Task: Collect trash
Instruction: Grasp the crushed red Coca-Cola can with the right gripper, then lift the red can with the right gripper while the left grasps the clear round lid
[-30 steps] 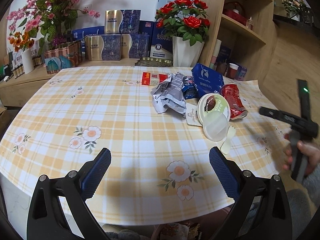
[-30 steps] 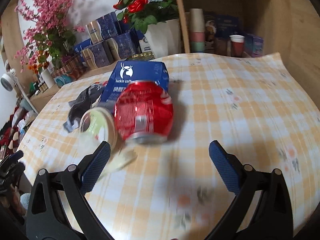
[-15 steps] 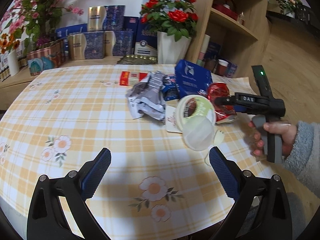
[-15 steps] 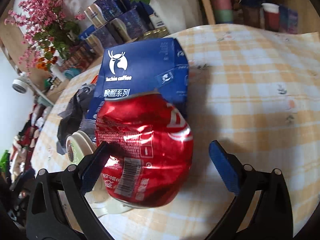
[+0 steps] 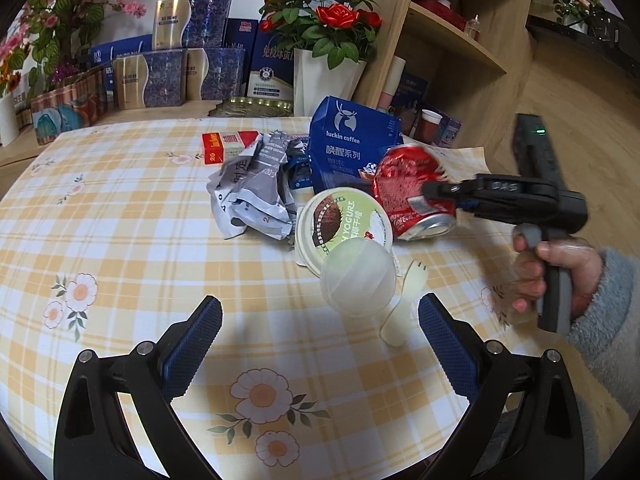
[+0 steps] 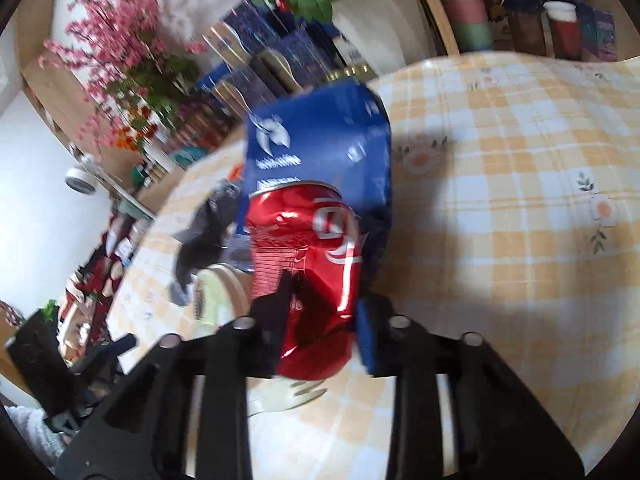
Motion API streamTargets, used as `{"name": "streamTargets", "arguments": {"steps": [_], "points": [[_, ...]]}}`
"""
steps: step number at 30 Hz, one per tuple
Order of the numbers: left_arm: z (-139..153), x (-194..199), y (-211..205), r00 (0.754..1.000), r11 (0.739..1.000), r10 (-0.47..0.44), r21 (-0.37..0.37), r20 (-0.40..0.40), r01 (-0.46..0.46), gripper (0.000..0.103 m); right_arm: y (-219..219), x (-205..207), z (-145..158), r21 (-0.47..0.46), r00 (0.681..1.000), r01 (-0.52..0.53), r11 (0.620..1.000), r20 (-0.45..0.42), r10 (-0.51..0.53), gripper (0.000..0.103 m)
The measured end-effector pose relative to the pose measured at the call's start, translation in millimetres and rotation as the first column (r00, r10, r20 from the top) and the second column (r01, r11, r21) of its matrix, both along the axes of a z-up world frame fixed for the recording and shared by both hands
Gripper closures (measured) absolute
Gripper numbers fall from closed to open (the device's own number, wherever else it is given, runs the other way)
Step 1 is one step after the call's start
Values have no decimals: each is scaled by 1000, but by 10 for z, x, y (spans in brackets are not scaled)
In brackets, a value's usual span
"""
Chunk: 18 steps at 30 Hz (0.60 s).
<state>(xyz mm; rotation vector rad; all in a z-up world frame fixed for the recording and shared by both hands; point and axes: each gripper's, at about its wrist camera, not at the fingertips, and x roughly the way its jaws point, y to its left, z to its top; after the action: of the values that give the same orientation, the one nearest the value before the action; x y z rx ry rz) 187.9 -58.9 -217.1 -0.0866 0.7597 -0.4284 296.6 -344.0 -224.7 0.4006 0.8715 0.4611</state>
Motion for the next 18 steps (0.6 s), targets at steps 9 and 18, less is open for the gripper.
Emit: {"name": "streamTargets", "arguments": {"steps": [9,18], "points": [[-65,81,-139,998,1000,-27,-5,-51,27,7,-185,-597,427,-96,980,141,985,155,-125,89],[-229,296,-425,988,998,-54,18,-147,57,7,-220,-955,393,-280,977,171,945,172,-126,98]]}}
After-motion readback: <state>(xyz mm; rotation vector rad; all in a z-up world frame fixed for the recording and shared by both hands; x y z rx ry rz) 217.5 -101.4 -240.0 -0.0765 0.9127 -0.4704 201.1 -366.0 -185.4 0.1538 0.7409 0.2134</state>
